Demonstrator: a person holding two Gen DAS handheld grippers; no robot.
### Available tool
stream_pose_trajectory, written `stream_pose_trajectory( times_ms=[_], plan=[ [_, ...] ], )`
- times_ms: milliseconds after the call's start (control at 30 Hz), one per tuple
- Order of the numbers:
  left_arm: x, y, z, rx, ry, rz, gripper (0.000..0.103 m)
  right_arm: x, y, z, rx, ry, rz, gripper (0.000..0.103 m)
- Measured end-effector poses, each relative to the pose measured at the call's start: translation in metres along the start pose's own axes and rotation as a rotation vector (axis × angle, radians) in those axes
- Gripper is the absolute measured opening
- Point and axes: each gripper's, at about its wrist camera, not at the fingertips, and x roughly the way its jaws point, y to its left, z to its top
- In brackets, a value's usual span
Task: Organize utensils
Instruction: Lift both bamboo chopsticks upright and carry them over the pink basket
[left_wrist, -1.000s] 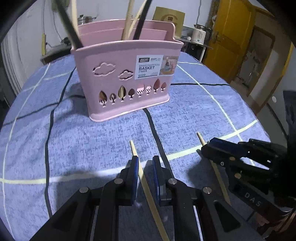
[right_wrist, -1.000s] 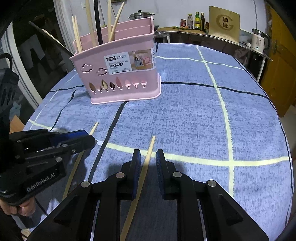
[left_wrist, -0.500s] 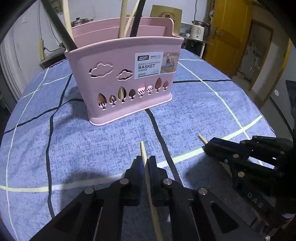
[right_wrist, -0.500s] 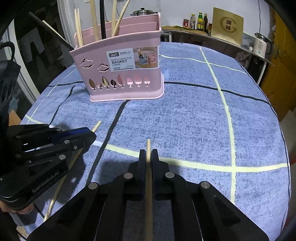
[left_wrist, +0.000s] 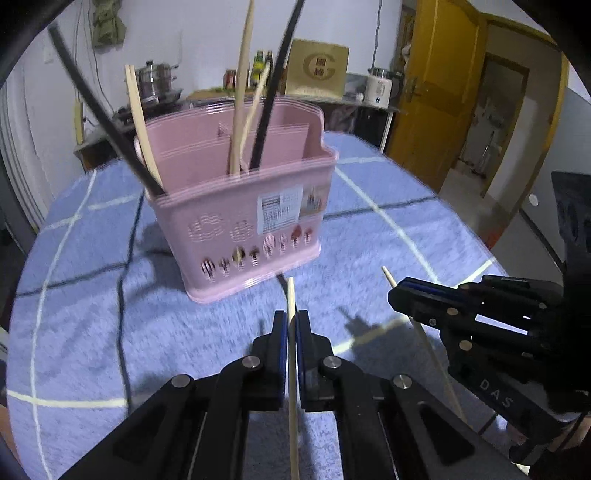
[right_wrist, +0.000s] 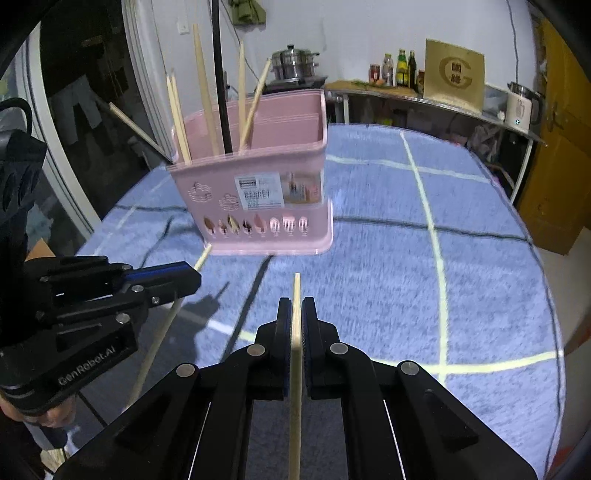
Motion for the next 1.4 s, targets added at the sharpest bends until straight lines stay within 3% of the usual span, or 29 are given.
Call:
stream_pose_trajectory(
  times_ms=[500, 1400],
  plan=[
    [-0.079, 0.004, 0.043, 0.019, -0.176, -0.009, 0.004, -0.062, 0.009, 0.043, -0.021, -0.189, -0.005, 0.005],
    [-0.111, -0.003, 0.02, 0.029, -0.184, -0.04, 0.004, -0.099, 0.029, 0.027, -0.08, -0.235, 0.003, 0.005]
  ],
)
